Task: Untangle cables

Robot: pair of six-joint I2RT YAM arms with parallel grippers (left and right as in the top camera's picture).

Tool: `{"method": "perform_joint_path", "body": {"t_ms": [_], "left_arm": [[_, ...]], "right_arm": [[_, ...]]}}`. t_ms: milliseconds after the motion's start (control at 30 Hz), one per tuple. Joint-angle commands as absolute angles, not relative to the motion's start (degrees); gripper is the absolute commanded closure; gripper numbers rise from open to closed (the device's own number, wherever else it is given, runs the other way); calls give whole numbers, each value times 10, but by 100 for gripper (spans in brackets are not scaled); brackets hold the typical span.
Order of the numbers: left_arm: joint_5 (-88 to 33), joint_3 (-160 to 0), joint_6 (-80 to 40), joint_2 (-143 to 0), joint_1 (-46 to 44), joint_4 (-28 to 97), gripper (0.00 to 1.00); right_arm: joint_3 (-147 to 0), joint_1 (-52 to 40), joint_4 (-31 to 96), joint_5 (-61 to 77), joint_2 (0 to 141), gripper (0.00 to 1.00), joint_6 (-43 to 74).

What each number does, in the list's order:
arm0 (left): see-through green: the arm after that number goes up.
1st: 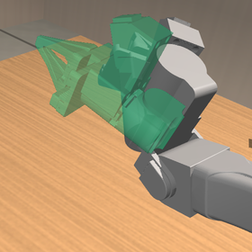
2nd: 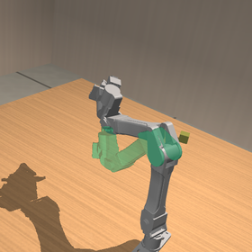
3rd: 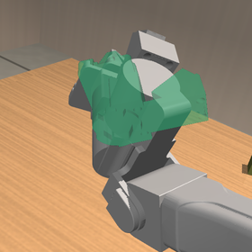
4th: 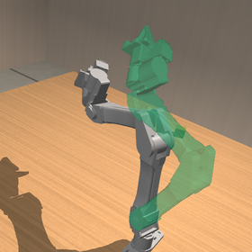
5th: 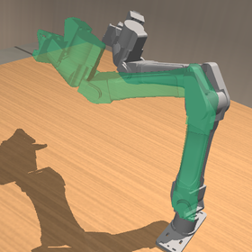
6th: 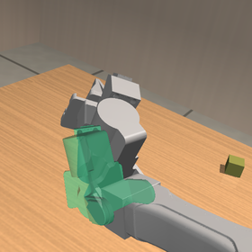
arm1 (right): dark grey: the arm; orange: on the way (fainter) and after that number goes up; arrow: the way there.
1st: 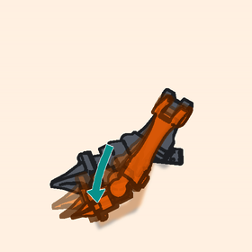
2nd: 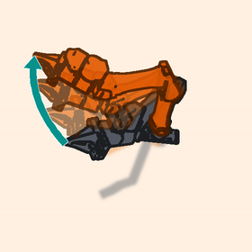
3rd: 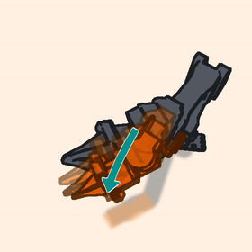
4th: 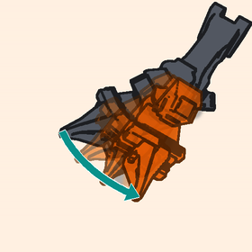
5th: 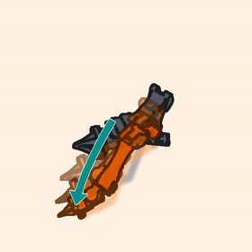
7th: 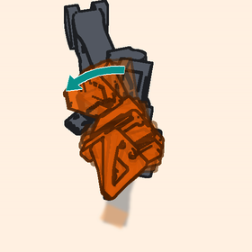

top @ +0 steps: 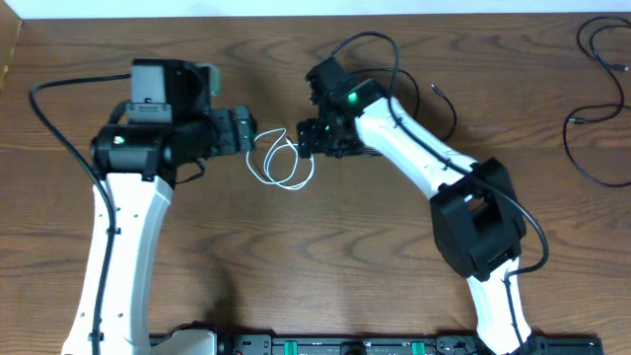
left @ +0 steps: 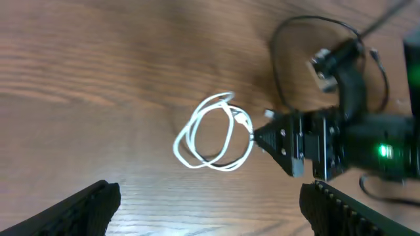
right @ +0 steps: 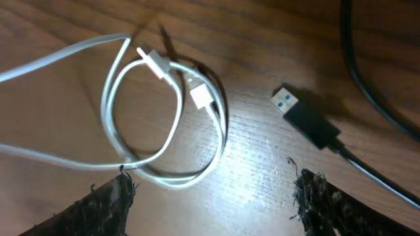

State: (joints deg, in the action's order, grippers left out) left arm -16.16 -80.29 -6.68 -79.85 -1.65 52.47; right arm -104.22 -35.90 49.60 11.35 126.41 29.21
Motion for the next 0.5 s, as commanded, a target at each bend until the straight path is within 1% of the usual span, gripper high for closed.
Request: {"method": "perform_joint_path", "body": {"t_ms": [0, 100, 300, 467], "left_arm": [[-158, -809, -77, -820, 3, 526, 8], [-158, -809, -76, -837, 9, 527, 8], [-158, -809, -76, -850, 9, 527, 8], [-158, -809, -76, -850, 9, 527, 8]], "right_arm": [[-1024, -389, 475, 2, 1268, 23, 313], [-1015, -413, 444, -45, 1282, 23, 303], [-1015, -424, 404, -43, 1330, 22, 271], [-1015, -424, 401, -43, 1341, 24, 281]]}}
